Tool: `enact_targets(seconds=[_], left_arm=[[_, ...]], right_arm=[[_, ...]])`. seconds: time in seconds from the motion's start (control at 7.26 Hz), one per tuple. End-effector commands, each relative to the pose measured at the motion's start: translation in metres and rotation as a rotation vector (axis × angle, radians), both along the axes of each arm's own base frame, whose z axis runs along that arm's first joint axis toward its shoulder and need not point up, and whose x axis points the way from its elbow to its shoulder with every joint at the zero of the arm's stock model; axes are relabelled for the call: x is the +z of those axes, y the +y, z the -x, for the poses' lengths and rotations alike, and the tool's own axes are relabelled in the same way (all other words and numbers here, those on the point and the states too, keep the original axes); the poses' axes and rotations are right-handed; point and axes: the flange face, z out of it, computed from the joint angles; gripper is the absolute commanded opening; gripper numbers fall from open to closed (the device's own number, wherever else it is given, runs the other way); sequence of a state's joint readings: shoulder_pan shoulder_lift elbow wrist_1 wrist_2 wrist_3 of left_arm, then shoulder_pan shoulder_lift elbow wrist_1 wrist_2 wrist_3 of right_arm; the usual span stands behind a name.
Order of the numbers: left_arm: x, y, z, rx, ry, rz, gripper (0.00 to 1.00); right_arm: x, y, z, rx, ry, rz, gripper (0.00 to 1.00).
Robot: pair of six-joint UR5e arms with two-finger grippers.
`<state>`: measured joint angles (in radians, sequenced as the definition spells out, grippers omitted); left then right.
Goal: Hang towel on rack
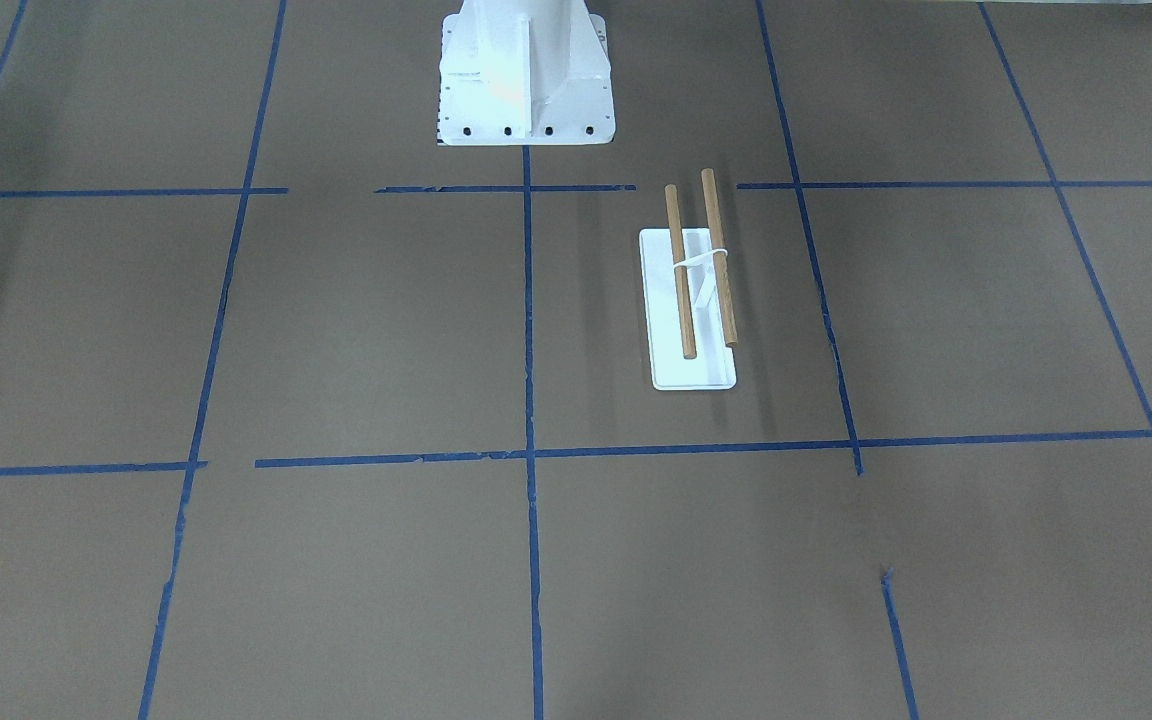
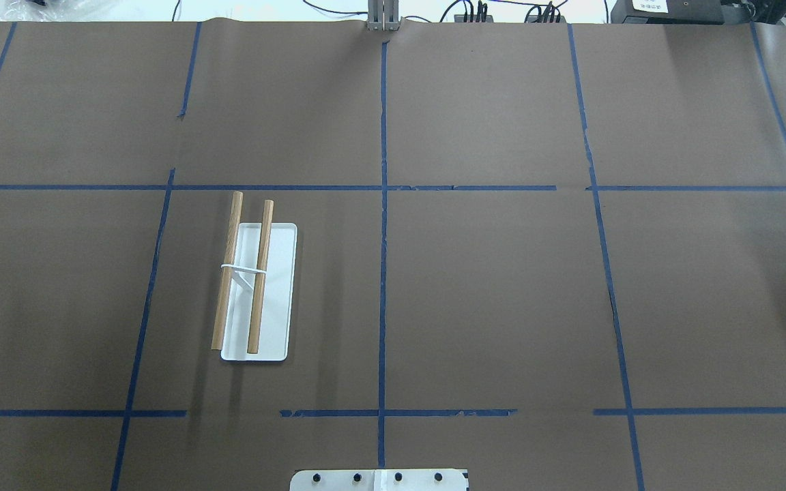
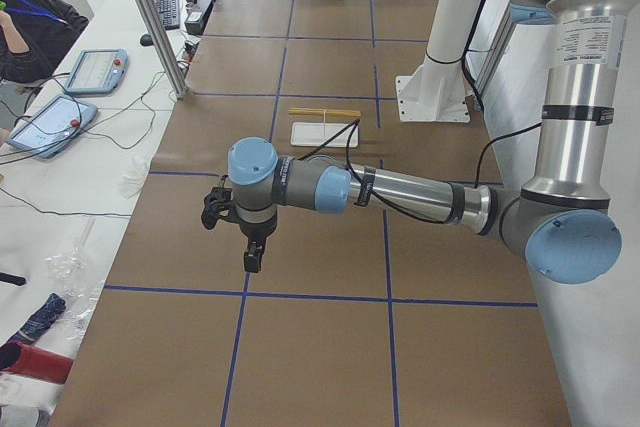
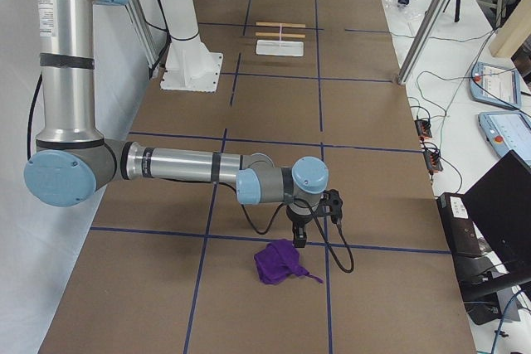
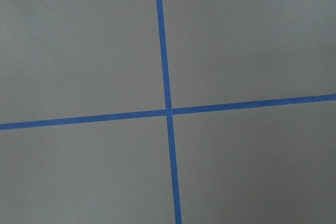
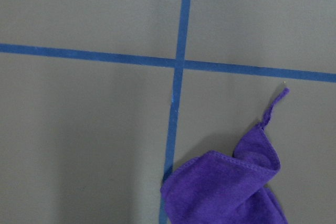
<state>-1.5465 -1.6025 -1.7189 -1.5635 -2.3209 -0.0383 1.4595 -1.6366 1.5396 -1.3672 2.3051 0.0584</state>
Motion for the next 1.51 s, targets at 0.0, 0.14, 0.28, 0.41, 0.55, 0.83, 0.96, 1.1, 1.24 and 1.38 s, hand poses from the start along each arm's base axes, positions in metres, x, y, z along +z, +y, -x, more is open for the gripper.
enact_targets(seconds=[0.0,0.14,0.28,0.41,0.55,0.83,0.96,1.1,1.24,1.38], left_arm=[[-0.006,0.002,0.001,-0.002,0.000,-0.010,1.00],[-0.009,0.002,0.001,-0.004,0.001,-0.013,1.00],[-0.009,0.002,0.001,-0.003,0.000,-0.016,1.00],[-0.011,0.002,0.002,-0.006,0.001,-0.018,1.00],[-0.015,0.002,0.002,-0.006,0.001,-0.026,1.00],[-0.018,0.001,0.002,-0.006,0.001,-0.032,1.00],[-0.021,0.001,0.002,-0.006,0.001,-0.038,1.00],[-0.022,0.001,0.002,-0.006,0.001,-0.040,1.00],[-0.024,-0.001,0.005,-0.010,0.001,-0.044,1.00],[-0.025,-0.003,0.005,-0.010,0.001,-0.047,1.00]], right_arm=[[0.048,0.061,0.006,-0.057,0.046,-0.092,1.00],[0.070,0.080,0.013,-0.081,0.056,-0.119,1.00],[0.100,0.092,0.022,-0.112,0.056,-0.120,1.00],[0.117,0.098,0.029,-0.131,0.056,-0.138,1.00],[0.122,0.096,0.037,-0.152,0.062,-0.134,1.00],[0.126,0.078,0.044,-0.158,0.093,-0.142,1.00],[0.136,0.068,0.047,-0.161,0.093,-0.130,1.00],[0.134,0.060,0.049,-0.162,0.090,-0.135,0.96],[0.133,0.060,0.049,-0.161,0.084,-0.137,0.88],[0.130,0.058,0.050,-0.160,0.077,-0.140,0.68]])
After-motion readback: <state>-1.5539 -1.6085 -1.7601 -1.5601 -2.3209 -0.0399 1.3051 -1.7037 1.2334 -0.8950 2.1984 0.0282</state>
